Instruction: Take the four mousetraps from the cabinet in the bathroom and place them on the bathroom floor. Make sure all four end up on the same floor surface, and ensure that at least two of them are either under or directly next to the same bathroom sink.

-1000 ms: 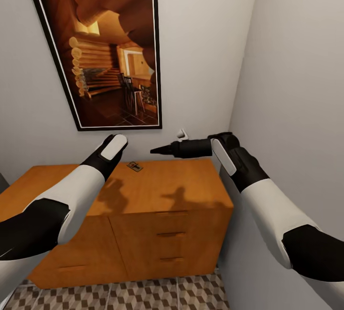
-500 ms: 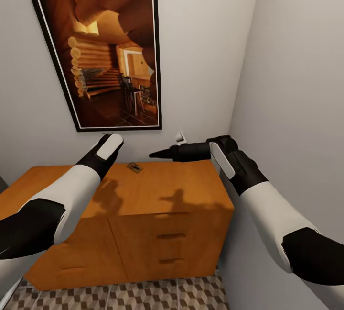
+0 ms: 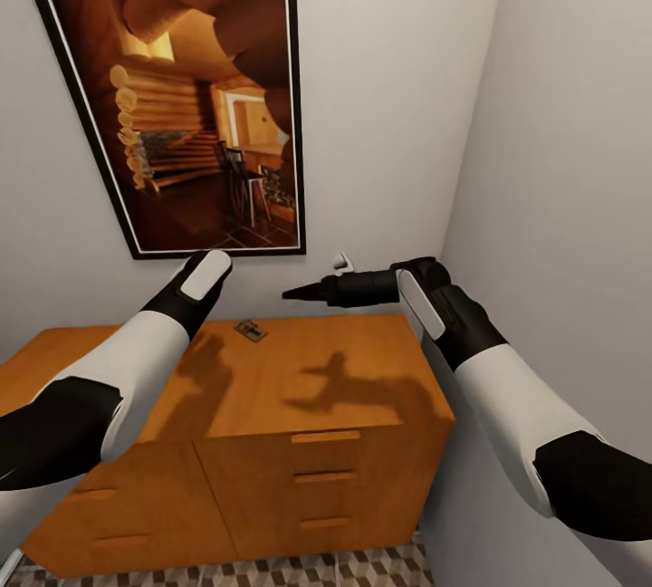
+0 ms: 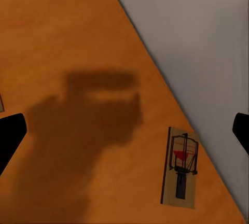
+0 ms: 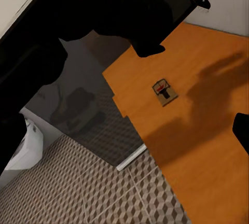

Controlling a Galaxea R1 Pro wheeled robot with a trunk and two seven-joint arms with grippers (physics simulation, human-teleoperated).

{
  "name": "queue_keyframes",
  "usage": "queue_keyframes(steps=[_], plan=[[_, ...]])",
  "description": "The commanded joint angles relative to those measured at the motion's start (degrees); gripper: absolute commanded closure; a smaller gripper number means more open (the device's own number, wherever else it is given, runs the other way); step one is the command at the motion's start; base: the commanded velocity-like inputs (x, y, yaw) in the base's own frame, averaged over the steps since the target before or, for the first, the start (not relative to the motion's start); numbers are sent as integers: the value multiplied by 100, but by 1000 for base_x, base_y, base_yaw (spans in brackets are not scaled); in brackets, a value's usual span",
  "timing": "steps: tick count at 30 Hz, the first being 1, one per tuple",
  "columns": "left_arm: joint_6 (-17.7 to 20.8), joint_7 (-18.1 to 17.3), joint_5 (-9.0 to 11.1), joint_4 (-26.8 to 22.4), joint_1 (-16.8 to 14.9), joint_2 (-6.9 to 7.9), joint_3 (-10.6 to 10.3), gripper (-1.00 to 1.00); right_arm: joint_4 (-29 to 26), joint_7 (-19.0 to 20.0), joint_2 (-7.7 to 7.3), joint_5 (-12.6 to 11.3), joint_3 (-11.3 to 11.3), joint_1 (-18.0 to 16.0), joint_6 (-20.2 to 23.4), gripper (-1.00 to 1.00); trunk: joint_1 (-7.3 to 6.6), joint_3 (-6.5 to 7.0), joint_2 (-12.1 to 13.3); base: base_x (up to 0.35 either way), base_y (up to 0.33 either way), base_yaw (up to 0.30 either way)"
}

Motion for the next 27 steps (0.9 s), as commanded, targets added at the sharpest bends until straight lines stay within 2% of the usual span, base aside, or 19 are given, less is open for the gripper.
queue_keyframes(steps=[1, 6, 17, 27], plan=[[59, 36, 17, -14, -6, 12, -34, -100, 1, 11, 0, 0, 0, -6, 21, -100, 1, -8, -6, 58, 0, 0], [53, 141, 16, -40, -6, 36, -34, -100, 9, -5, 1, 0, 2, -6, 19, -100, 1, -8, -6, 27, 0, 0], [21, 698, 0, -50, -6, 77, -55, -100, 15, -143, 2, 0, 145, -2, 11, -100, 1, -8, -6, 5, 0, 0], [22, 837, -2, -105, -6, 219, -64, -100, 27, -174, 7, 0, 226, 3, 2, -100, 1, -8, -6, 0, 0, 0]])
